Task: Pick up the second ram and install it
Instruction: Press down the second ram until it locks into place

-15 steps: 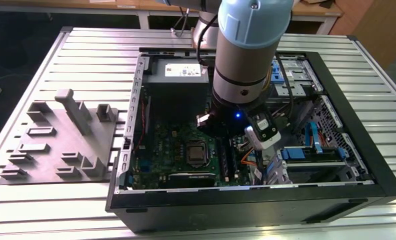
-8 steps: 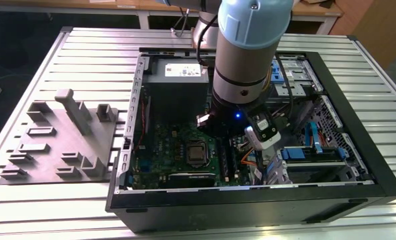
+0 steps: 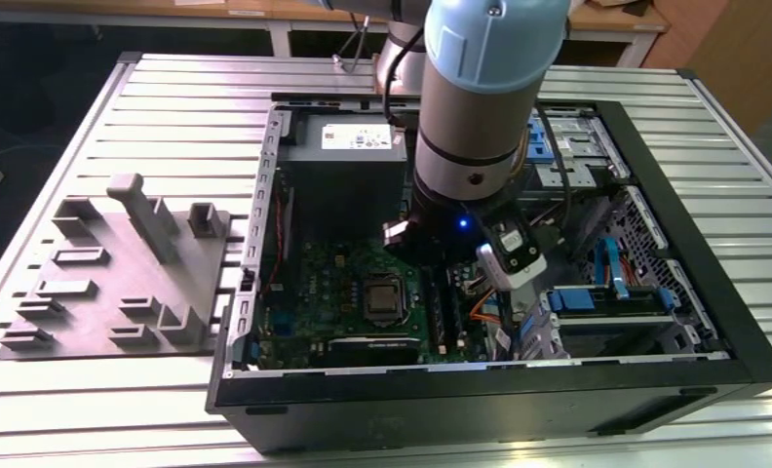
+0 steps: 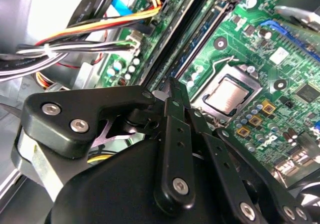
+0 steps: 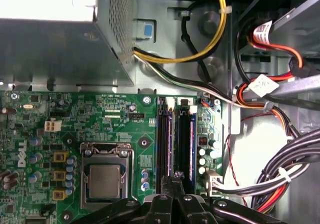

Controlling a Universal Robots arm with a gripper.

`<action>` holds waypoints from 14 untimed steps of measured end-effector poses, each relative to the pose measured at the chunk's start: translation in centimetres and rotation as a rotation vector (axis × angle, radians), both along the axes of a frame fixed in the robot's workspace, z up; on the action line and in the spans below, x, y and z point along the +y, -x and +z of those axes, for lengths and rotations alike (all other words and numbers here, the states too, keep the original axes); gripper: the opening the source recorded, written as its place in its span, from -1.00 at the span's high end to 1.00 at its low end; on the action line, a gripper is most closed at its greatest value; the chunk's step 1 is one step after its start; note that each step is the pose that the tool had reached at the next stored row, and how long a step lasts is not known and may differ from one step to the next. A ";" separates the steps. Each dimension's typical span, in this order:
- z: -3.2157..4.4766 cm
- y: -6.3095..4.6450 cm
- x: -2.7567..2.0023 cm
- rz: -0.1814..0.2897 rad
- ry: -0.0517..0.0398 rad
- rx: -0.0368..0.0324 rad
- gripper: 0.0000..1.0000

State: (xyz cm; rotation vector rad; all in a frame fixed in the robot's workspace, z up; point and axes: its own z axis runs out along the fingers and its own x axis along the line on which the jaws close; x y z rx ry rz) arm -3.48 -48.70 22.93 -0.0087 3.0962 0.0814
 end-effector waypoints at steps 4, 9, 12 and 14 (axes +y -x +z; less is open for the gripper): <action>-0.01 0.0 0.54 0.000 -0.0001 -0.0001 0.80; -0.01 0.0 1.16 0.000 0.0000 0.0000 0.80; -0.01 0.0 1.42 0.000 -0.0007 0.0000 0.80; -0.01 0.0 1.61 0.000 -0.0022 -0.0002 0.80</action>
